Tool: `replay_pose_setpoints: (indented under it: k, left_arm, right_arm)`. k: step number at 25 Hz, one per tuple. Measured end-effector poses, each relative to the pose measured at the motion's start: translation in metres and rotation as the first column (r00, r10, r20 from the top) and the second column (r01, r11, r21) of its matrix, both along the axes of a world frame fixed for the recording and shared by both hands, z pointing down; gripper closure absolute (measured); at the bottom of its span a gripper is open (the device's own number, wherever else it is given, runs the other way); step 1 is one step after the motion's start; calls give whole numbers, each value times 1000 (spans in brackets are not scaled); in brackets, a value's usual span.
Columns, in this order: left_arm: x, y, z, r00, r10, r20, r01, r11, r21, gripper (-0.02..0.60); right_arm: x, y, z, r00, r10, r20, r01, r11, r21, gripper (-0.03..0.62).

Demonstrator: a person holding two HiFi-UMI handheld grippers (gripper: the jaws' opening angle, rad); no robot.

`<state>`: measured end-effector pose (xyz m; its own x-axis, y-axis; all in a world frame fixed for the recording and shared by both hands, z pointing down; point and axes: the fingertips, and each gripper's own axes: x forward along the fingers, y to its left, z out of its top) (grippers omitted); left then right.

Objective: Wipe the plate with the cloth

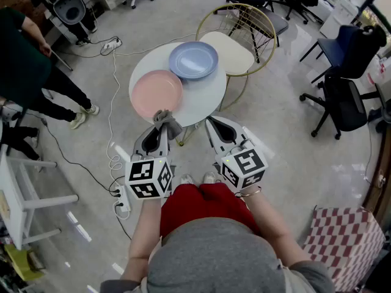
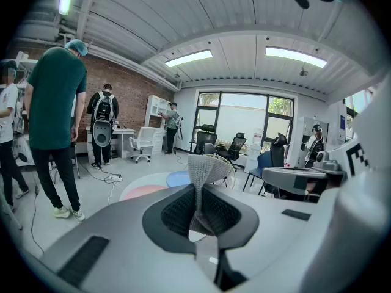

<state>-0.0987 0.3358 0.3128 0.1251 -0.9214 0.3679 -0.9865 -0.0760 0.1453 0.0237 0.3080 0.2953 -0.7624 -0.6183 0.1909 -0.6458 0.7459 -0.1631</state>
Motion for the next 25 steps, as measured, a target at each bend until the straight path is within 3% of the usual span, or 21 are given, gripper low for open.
replay_pose_setpoints:
  k: [25]
  left_arm:
    - [34, -39, -28, 999, 16, 44, -17, 1000, 22, 548]
  right_arm:
    - [66, -46, -19, 991, 113, 71, -112, 994, -21, 565]
